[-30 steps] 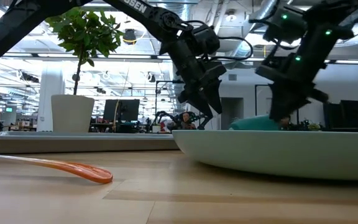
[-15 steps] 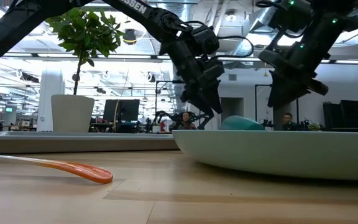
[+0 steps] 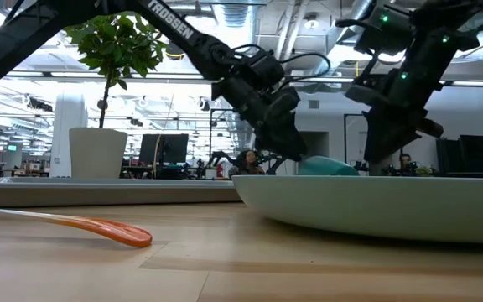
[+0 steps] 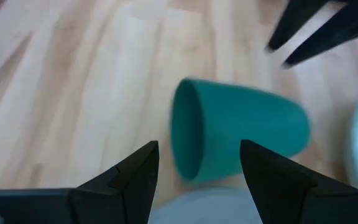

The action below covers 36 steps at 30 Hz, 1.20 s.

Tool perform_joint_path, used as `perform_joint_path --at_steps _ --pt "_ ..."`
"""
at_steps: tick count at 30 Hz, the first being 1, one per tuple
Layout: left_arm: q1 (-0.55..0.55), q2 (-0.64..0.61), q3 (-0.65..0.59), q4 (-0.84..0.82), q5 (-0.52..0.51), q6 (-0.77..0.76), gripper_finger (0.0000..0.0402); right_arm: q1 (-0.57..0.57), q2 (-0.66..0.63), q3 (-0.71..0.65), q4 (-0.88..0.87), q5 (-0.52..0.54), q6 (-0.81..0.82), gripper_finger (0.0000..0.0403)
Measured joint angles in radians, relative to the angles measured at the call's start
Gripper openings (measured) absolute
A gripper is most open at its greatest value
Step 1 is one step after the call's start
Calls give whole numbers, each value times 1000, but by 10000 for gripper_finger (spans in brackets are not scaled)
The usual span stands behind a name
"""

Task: Pick and place plate/cup/fork/spoon on tray
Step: Put the green cup on the gray serving tray

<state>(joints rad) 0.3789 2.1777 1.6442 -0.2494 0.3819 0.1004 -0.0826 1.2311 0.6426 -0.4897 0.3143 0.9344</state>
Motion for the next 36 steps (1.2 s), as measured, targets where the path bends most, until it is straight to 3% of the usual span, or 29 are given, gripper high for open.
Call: perform_joint_path --at_steps 8,13,20,29,36 --pt "3 0 -14 36 220 100 212 11 0 0 1 -2 0 116" --pt "-6 40 -14 23 155 60 212 11 0 0 8 -2 0 116" --pt "-4 84 -14 12 157 -31 212 13 0 0 12 -3 4 116" --pt "-5 79 -2 3 163 -105 212 56 1 -32 -22 22 159 116" --pt "1 79 -2 -6 266 -195 212 85 -95 -29 36 144 165 116"
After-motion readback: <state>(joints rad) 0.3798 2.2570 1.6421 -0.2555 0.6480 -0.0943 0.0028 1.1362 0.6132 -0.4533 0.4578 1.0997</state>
